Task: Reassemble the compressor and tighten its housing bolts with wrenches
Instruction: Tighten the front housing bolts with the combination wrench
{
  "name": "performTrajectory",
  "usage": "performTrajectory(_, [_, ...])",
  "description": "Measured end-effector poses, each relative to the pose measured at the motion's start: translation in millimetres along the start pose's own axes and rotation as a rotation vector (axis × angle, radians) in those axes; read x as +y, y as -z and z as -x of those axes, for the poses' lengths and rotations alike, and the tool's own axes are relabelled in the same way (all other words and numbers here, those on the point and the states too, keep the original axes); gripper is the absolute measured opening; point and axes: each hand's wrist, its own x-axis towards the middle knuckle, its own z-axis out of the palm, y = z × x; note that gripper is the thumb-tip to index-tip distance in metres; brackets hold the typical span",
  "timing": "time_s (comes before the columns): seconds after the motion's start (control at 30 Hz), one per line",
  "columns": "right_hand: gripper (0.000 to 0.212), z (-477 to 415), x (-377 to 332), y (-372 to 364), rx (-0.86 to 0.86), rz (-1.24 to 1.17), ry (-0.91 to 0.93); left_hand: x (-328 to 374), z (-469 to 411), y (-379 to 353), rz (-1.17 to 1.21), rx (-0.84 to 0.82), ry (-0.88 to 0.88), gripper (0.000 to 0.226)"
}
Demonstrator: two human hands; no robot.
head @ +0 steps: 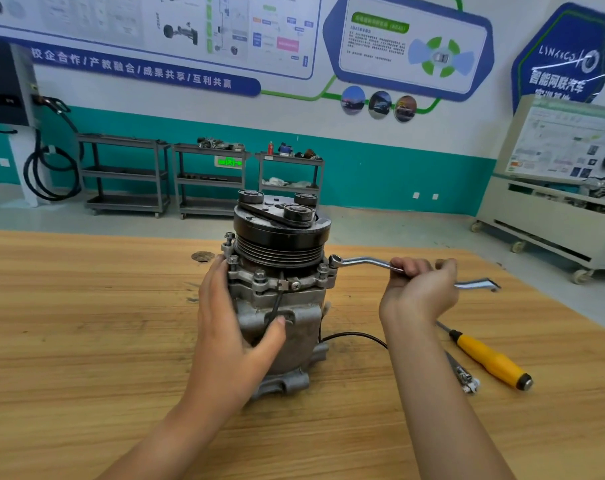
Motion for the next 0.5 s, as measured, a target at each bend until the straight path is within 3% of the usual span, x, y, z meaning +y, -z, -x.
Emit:
performTrajectory(0.23, [0.009, 38.7, 0.4, 16.5, -0.263, 0.076, 0.440, -1.9, -0.3, 0.6, -0.010, -0.012, -0.007, 0.088])
performTrajectory(0.33, [0.017, 52.4, 12.1, 29.0, -0.423, 0.135, 0.679, -1.9, -0.1, 0.4, -0.004, -0.008, -0.014, 0.088])
performTrajectory(0.5, [0.031, 50.1, 26.8, 41.1, -0.982, 0.357, 1.212, -3.1, -0.5, 0.0, -0.009, -0.002, -0.009, 0.087])
